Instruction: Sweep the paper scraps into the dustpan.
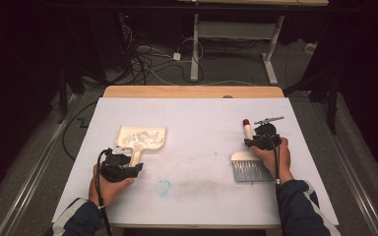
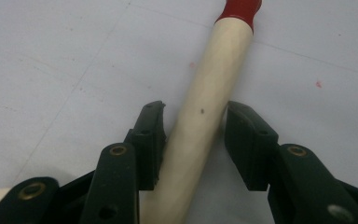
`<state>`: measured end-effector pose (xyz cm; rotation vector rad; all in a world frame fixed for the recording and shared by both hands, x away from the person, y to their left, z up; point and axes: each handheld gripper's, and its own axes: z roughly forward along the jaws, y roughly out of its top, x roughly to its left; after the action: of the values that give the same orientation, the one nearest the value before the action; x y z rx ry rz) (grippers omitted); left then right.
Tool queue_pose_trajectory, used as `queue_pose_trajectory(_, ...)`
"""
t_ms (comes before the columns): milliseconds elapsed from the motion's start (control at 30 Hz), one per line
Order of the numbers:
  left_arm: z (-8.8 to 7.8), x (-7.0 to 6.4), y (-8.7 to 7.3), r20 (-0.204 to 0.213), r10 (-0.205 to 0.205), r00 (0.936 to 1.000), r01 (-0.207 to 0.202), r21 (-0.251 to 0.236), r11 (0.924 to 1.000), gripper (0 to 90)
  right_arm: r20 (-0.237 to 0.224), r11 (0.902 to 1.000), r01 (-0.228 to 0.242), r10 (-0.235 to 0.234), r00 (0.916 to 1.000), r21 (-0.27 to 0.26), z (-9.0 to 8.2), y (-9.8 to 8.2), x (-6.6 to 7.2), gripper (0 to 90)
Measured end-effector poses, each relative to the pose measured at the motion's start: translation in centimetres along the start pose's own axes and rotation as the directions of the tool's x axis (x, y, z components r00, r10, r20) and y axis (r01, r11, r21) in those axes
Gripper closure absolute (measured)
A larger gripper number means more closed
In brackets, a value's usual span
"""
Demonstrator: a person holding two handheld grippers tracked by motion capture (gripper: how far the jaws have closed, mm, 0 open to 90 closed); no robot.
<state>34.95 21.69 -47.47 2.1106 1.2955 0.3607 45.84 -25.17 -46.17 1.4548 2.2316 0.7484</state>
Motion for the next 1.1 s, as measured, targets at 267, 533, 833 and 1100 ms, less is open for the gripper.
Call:
queue_pose_trajectory(267, -0.5, 0.1, 0.0, -0.041, 0.043, 0.9982, -0.043, -0.009, 0.999, 36.7, 0.003, 0.9999, -0.003, 0.003, 1.0, -0.012, 0.1, -0.1, 0.0, 59.0)
queue_pose_trajectory(533, -1.3, -0.1, -0.5, -0.099, 0.153, 0.9833, -0.157, -0.04, 0.9867, 31.1, -0.017, 0.9992, -0.028, 0.027, 0.9995, -0.029, -0.1, -0.3, -0.4, 58.1)
queue_pose_trajectory(833, -2.2, -0.2, -1.0, -0.078, 0.187, 0.9793, -0.194, -0.09, 0.9769, 27.5, -0.046, 0.9884, -0.031, 0.025, 0.9987, -0.149, -1.5, -0.2, -1.0, 55.0)
queue_pose_trajectory(1100, -2.7, -1.5, -1.0, -0.06, 0.229, 0.9716, -0.235, -0.118, 0.9649, 24.3, -0.058, 0.966, 0.027, -0.043, 0.9974, -0.257, -3.0, 0.2, -0.4, 48.7)
